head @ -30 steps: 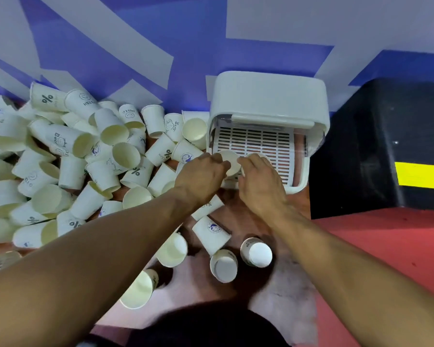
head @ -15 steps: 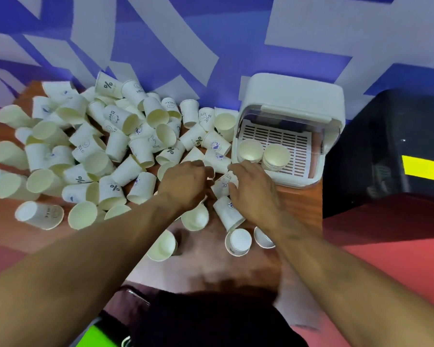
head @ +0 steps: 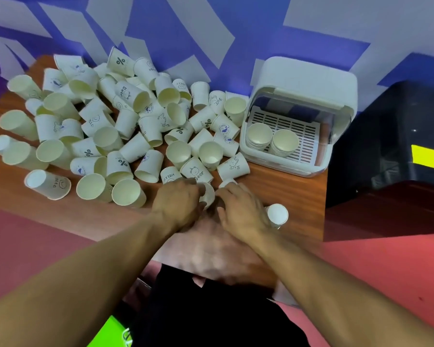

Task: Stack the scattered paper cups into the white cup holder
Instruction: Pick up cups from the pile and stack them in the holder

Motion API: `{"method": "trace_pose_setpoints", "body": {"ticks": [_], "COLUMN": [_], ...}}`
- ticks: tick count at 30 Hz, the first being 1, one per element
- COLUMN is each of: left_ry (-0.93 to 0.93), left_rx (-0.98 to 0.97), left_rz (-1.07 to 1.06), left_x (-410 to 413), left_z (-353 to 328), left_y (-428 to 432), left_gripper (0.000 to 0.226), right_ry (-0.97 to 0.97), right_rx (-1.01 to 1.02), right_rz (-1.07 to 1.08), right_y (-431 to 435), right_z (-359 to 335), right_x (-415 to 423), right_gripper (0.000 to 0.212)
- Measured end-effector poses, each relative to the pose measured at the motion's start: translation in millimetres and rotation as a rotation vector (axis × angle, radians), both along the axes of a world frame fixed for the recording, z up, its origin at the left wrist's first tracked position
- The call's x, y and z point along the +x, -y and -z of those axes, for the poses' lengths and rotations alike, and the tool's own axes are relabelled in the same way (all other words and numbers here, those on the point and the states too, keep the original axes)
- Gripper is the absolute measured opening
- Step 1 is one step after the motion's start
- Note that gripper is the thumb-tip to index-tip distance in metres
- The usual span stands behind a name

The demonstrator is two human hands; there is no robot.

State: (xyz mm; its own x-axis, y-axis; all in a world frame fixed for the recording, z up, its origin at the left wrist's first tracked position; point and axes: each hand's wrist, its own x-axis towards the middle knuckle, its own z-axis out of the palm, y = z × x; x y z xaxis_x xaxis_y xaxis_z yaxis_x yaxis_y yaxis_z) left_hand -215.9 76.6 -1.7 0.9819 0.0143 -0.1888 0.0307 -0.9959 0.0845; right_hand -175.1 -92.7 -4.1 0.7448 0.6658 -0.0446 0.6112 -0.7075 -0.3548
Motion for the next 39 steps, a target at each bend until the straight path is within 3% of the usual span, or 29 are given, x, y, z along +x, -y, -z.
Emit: {"method": "trace_pose_setpoints", "body": {"ticks": [10, 15, 22, 29, 39], "left_ry": [-0.015, -0.088, -0.156, 0.101, 0.375], "left_rx": [-0.043, -0.05, 0.051, 0.022, -0.011], "left_rz": [-0.087, -0.125, -0.113, 0.034, 0.162], "left_x": [-57.9, -69.0, -68.3, -42.9, 58.7], "left_z": [21.2, 26.6, 26.8, 19.6, -36.5], "left_y": [-25.2, -28.9, -28.5, -32.4, -1.4], "left_gripper": [0.045, 0.024, 0.022, 0.022, 0.018], "right_ry": [0.026, 0.05, 0.051, 0.085, 0.357], "right_rx": [-0.16, -0.261, -0.355, -0.187, 0.064], "right_rz": [-0.144, -0.183, -0.197, -0.083, 0.191], "right_y": [-41.4, -51.7, -54.4, -57.7, -15.6], "right_z": [20.5, 29.0, 35.4, 16.7, -37.3], "right_x": [-13.2, -12.3, -12.0, -3.3, 67.2], "right_gripper": [0.035, 0.031, 0.031, 0.019, 0.011]}}
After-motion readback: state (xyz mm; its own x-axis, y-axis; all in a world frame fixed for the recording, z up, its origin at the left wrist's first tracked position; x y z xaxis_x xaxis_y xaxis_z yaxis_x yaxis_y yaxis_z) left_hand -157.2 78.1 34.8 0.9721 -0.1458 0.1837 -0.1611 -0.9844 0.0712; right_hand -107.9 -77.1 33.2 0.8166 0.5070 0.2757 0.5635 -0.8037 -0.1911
